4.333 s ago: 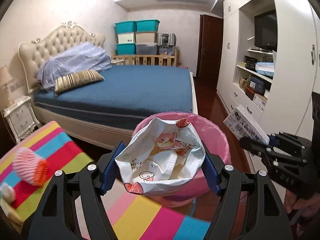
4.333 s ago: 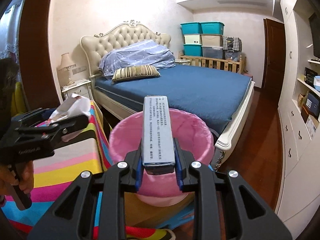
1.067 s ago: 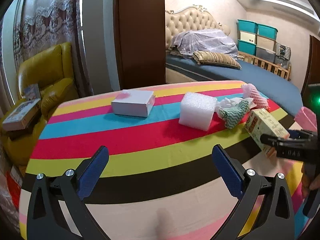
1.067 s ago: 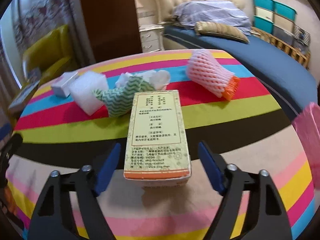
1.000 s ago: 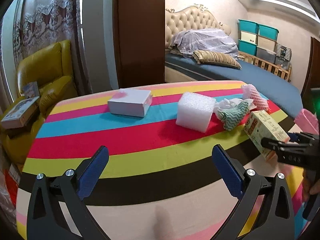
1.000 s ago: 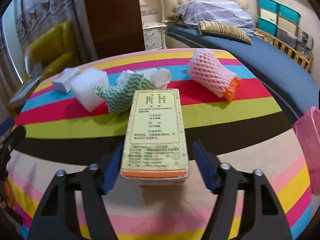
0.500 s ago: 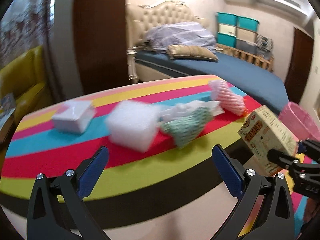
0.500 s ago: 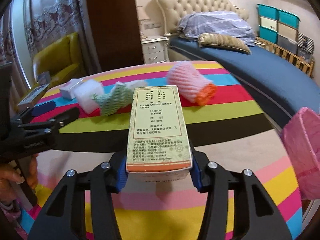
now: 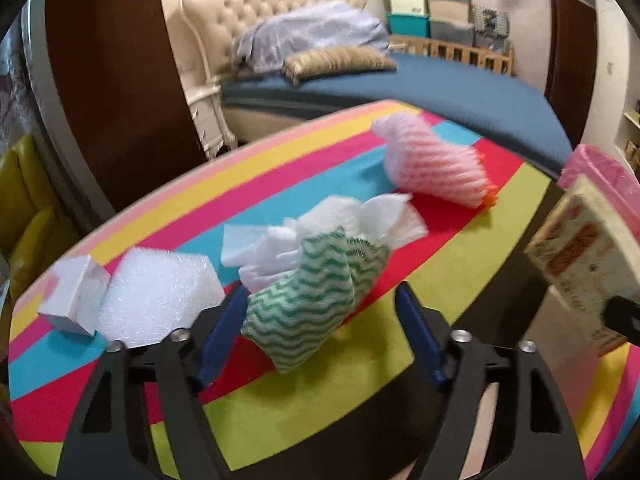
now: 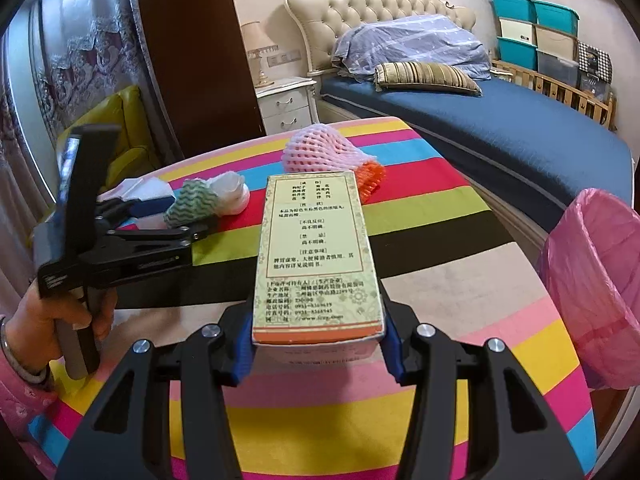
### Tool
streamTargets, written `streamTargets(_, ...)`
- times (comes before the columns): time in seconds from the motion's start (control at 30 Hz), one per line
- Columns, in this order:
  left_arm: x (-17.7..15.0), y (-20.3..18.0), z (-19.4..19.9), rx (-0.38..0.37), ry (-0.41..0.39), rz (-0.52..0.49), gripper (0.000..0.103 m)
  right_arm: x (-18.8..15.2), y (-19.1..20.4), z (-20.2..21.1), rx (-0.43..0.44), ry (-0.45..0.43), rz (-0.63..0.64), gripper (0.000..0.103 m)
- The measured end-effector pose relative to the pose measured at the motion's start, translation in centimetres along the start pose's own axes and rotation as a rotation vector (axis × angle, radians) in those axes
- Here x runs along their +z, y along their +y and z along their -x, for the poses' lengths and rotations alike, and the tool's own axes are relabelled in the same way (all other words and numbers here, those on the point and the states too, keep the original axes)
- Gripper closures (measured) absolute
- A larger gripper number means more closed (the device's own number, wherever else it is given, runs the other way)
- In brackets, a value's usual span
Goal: Collect trash
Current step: 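Grasp the cream medicine box with the right tool while the left tool grasps the green zigzag cloth, then carry the cloth and medicine box over the wastebasket and release both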
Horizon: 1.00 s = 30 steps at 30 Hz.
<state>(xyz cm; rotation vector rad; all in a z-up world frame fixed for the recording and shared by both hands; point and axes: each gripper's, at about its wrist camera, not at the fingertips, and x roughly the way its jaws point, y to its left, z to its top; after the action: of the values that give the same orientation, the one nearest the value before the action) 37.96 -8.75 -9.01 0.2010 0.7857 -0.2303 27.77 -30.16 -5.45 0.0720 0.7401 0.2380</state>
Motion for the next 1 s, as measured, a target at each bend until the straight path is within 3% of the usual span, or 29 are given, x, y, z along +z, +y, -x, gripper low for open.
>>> streamTargets(0.07, -0.2, 0.4, 0.2, 0.0, -0.001, 0.008, 0.059, 0.0, 0.1, 0.0, -0.001, -0.002, 0.0, 0.054)
streamTargets(0.17, -1.3, 0.8, 1.6, -0.026, -0.018, -0.004, 0.064, -0.2, 0.2, 0.2, -0.007, -0.003, 0.0, 0.054)
streamTargets(0.63, -4.9, -1.4, 7.3, -0.112, -0.141, 0.023, 0.065, -1.6, 1.6, 1.2, -0.012, 0.001, 0.056, 0.054)
streamTargets(1.0, -5.1, -4.3, 10.2, -0.163, -0.273, 0.047, 0.065, -1.4, 1.3, 4.2, -0.084, -0.12, 0.037, 0.054)
